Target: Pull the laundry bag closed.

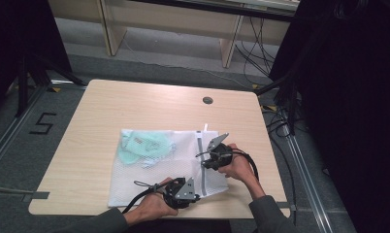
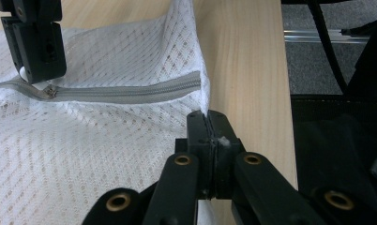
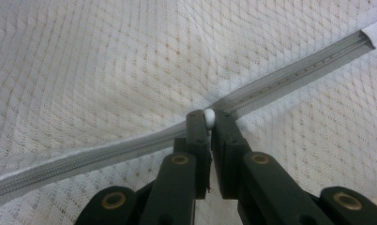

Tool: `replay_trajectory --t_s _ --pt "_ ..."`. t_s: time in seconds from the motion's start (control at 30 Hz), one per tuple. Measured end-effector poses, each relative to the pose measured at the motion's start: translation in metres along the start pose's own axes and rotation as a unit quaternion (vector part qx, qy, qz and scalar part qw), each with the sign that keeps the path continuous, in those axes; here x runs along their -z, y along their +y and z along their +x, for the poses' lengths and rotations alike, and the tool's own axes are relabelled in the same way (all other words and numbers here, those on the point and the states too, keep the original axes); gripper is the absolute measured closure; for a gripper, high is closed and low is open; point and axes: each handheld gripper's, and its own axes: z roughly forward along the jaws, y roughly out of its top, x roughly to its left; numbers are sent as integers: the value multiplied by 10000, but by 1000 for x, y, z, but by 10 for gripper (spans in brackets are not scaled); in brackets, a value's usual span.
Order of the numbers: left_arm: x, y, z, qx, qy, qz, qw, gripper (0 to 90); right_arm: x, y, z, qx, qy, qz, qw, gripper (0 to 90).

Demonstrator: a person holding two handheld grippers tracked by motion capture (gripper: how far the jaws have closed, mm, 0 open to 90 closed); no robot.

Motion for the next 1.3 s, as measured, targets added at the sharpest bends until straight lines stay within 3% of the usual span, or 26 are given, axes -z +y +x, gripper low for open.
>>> replay_trajectory --t_s 0.03,0.13,0.43,0.5,0.6,0.77,0.9,0.93,1.1,1.3 --pt "0 0 0 4 -8 4 10000 889 0 0 1 -86 24 44 10000 867" --pt "1 1 0 3 -6 13 10000 889 -1 1 -2 40 -3 7 10000 867" --pt "1 0 1 33 -25 25 10000 889 -2 4 -4 -36 -32 21 10000 867" --pt "1 0 1 28 -24 15 10000 889 -3 5 -6 58 2 2 10000 867" --pt "1 0 1 35 -21 21 10000 889 -2 5 -4 -67 4 30 10000 867" --pt "1 0 1 22 -19 26 10000 889 -2 6 -6 -8 -101 -19 9999 867" --pt "1 0 2 4 -3 13 10000 889 -1 5 -6 -110 -23 16 9999 867" --pt "1 0 2 50 -11 13 10000 889 -2 6 -9 -17 -54 -49 10000 867" --pt "2 0 2 37 -21 21 10000 890 0 5 -10 -157 -97 -1 9998 867" --pt "0 0 -1 -6 -103 66 9999 890 -1 5 -15 -61 -233 -108 9997 867"
